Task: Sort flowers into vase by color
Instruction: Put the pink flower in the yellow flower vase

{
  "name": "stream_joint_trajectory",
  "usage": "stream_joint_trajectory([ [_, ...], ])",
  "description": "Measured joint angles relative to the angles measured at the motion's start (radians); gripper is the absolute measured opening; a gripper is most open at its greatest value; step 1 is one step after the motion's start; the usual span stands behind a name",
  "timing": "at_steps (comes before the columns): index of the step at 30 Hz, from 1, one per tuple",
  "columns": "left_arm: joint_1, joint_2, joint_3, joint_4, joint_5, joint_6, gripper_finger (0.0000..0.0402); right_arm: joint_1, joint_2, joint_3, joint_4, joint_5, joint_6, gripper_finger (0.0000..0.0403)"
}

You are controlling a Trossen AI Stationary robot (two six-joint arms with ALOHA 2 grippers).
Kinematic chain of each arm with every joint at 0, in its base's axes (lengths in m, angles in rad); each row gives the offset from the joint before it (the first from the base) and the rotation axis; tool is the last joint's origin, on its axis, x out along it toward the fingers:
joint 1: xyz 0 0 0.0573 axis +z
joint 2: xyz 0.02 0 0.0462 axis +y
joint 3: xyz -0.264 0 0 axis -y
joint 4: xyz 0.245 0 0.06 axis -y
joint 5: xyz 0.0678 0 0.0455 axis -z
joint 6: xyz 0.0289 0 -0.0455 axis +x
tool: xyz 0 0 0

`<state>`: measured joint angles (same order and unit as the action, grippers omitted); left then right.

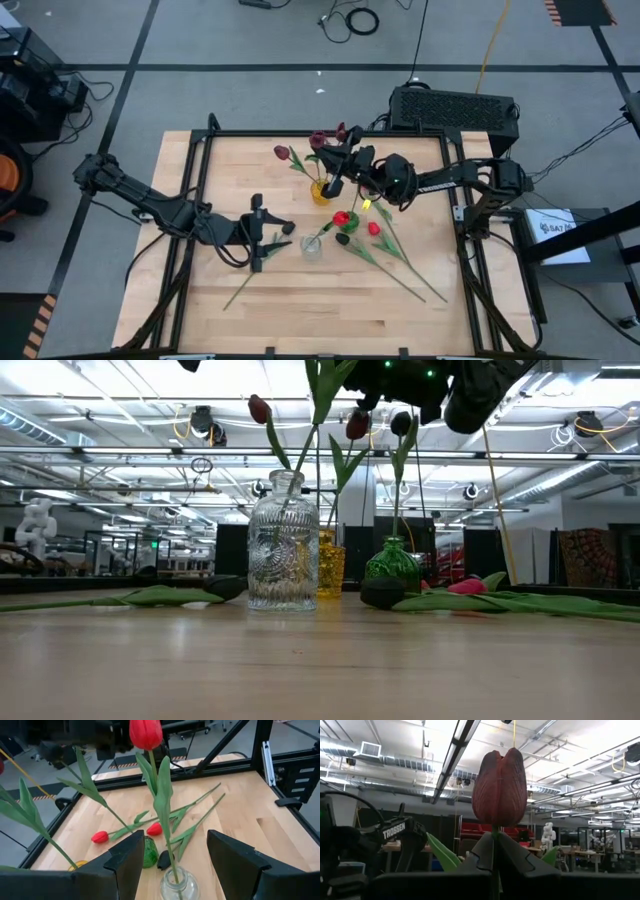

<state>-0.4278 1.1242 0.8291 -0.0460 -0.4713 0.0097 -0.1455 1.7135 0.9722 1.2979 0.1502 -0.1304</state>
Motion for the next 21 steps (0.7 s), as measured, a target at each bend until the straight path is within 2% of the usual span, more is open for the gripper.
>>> stream_joint_trajectory([
  [17, 0.0, 0.0, 0.0, 0.0, 0.0, 0.003, 0.0223, -0.005, 0.002, 0.0, -0.007, 0.0, -0.011, 0.0004],
  [21, 0.0, 0.0, 0.0, 0.0, 0.0, 0.003, 0.0223, -0.005, 0.001, 0.0, -0.069, 0.0, -0.008, 0.0004],
])
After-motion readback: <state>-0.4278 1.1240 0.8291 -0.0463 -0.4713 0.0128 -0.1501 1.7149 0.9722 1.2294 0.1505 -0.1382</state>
